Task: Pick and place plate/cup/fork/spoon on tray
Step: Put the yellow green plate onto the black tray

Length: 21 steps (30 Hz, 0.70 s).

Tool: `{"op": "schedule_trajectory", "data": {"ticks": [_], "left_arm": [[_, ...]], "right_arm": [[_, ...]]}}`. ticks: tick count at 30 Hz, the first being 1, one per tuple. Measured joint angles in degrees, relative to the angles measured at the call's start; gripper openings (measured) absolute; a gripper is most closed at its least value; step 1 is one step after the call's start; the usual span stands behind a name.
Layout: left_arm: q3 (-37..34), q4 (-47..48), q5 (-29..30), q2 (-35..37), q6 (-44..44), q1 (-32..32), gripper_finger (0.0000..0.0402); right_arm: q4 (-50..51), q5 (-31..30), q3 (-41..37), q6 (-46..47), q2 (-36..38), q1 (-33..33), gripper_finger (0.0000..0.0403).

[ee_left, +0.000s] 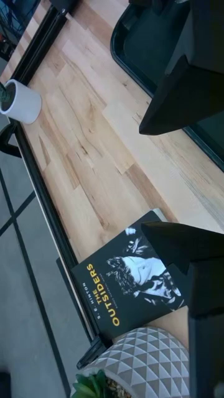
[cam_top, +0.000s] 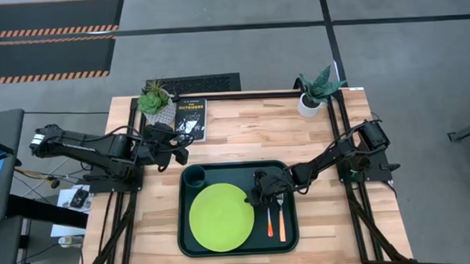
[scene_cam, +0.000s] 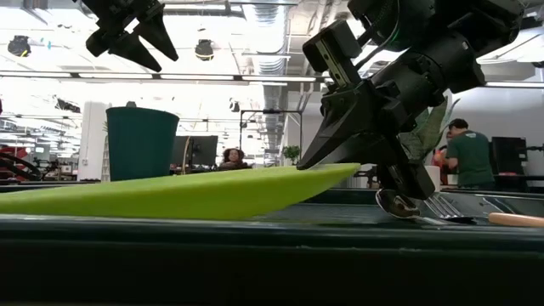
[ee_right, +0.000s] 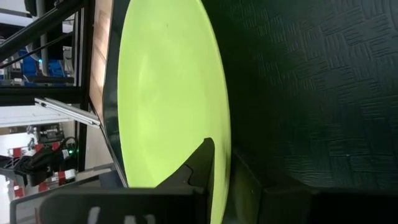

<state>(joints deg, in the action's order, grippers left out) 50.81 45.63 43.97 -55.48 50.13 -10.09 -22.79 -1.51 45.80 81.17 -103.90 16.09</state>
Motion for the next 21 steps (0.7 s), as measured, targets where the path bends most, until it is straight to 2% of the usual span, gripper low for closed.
{"op": "schedule_trajectory", "data": {"ticks": [15, 21], "left_arm": [[0.0, 0.0, 0.0, 0.0, 0.0, 0.0, 0.0229], [0.0, 0.0, 0.0, 0.0, 0.0, 0.0, 0.0229]], "right_arm": [[0.0, -0.1, 0.0, -0.6, 0.0, 0.0, 0.0069], [0.0, -0.1, 0.0, -1.1, 0.0, 0.0, 0.0098]]}}
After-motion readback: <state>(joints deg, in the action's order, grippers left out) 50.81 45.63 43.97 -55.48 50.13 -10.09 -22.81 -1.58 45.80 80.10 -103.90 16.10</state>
